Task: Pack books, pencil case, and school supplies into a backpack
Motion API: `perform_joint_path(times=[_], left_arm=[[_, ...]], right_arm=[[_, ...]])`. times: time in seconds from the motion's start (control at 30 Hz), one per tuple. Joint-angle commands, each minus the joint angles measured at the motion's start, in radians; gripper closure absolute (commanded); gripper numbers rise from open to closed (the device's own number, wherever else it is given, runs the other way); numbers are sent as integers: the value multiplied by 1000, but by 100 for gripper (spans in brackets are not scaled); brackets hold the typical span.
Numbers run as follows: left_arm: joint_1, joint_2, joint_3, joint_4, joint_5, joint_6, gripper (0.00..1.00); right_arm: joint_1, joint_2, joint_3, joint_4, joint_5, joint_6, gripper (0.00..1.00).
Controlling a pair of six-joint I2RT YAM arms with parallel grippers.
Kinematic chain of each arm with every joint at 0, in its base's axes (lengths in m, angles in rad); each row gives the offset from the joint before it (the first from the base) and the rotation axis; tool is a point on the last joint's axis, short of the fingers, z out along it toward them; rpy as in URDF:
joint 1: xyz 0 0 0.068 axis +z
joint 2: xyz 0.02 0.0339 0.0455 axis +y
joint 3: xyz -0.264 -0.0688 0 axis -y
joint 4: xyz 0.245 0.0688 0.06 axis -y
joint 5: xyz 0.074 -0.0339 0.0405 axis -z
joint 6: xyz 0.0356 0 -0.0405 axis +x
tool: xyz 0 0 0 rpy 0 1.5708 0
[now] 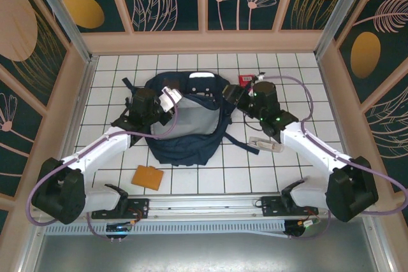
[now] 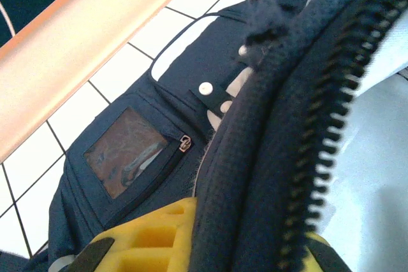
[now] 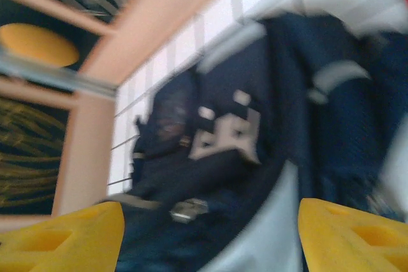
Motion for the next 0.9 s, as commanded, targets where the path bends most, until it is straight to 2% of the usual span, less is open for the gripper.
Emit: perform_joint_path(times=[0.0,0.03,0.1,0.23,0.37,0.43,0.57,0.67,0.77,0.87], left_arm=[[5,-30,-16,51,-92,-80,94],[4,-30,-18,48,-99,-91,94],[5,-35,-15,26,-133,-125,94],[4,-71,-29,9,-135,-154,93],[5,-99,-59,22,-83,-142,93],[5,-93,-63,22,-66,-147,92],[5,-52,-52,37,-22,-212,89],[5,-9,-37,51,-36,-288,85],[5,22,-20,40,-11,-322,83],[5,24,-32,47,18,-323,83]], right_arm=[[-35,74,-53,-63,-70,254,30],[-49,116,-45,-32,-132,222,31],[-63,238,9,26,-284,122,41],[-44,440,142,54,-368,-20,54],[-31,599,305,51,-421,-117,64],[-32,659,376,45,-423,-141,64],[-62,790,527,43,-422,-213,58],[-94,867,638,-27,-416,-256,51],[-112,833,644,-93,-375,-294,41],[-138,734,570,-145,-302,-350,35]])
